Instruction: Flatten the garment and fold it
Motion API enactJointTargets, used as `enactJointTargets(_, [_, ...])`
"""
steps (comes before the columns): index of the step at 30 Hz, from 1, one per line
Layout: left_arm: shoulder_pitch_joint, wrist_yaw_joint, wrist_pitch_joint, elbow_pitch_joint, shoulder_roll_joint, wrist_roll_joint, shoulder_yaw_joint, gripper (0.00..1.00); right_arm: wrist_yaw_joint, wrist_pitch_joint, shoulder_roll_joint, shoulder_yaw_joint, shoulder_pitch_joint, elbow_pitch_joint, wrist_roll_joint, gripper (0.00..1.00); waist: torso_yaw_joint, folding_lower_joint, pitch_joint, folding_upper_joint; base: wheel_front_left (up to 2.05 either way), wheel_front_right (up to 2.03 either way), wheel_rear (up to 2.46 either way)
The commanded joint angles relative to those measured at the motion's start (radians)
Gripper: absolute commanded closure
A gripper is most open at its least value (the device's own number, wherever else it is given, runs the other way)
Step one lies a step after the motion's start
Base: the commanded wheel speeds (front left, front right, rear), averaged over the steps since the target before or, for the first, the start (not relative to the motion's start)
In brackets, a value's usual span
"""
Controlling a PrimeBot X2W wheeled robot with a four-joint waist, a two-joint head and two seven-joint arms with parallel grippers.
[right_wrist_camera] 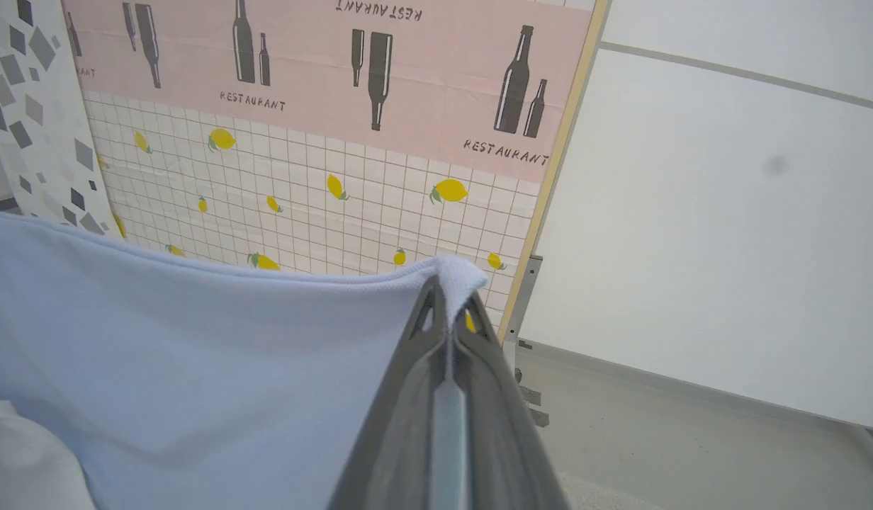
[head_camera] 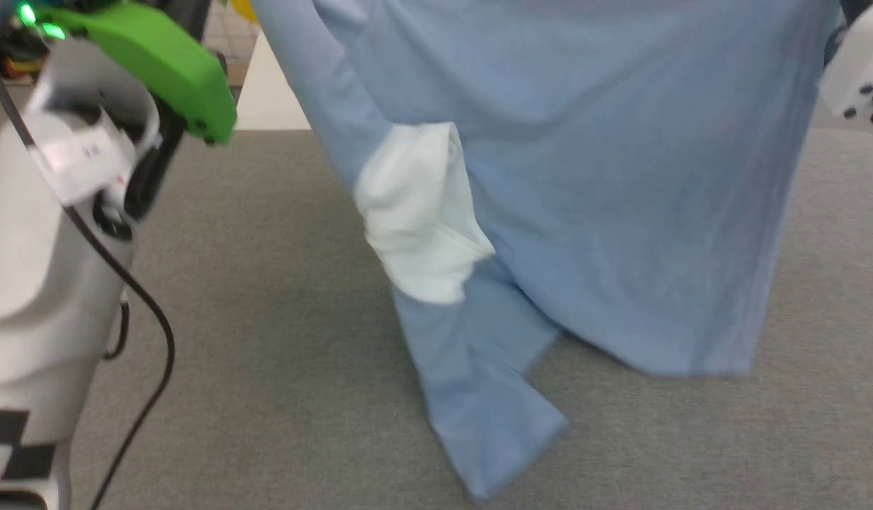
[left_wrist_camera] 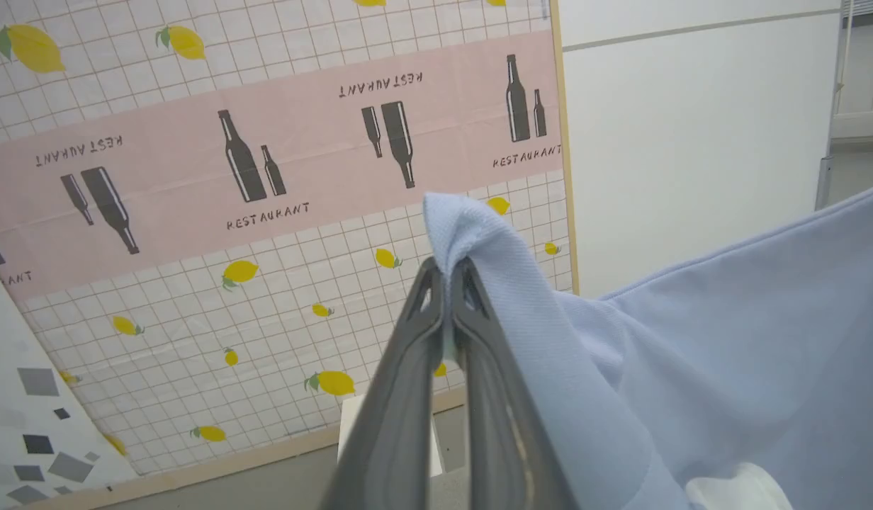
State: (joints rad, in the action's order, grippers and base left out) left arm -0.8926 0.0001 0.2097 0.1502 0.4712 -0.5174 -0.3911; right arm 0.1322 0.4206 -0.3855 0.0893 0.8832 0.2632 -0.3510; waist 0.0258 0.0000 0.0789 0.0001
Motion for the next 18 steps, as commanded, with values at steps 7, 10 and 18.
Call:
enactJointTargets(7, [-0.199, -0.014, 0.005, 0.089, -0.002, 0.042, 0.0, 1.0, -0.002, -0.042, 0.036, 0.016, 0.127, 0.087, 0.043, 1.0, -0.064, 0.0, -0.05, -0.0001, 0.0, 0.0, 0.0])
enactJointTargets(10, [-0.269, -0.017, 0.018, 0.114, -0.005, 0.046, 0.003, 1.0, -0.002, -0.047, 0.042, 0.032, 0.172, 0.108, 0.046, 1.0, -0.074, 0.0, -0.048, -0.0001, 0.0, 0.0, 0.0])
enactJointTargets(18, [-0.43, -0.029, 0.082, 0.164, 0.024, 0.066, 0.005, 1.0, -0.002, -0.03, 0.044, 0.092, 0.299, 0.142, 0.027, 1.0, -0.118, 0.0, -0.007, -0.0001, 0.0, 0.0, 0.0])
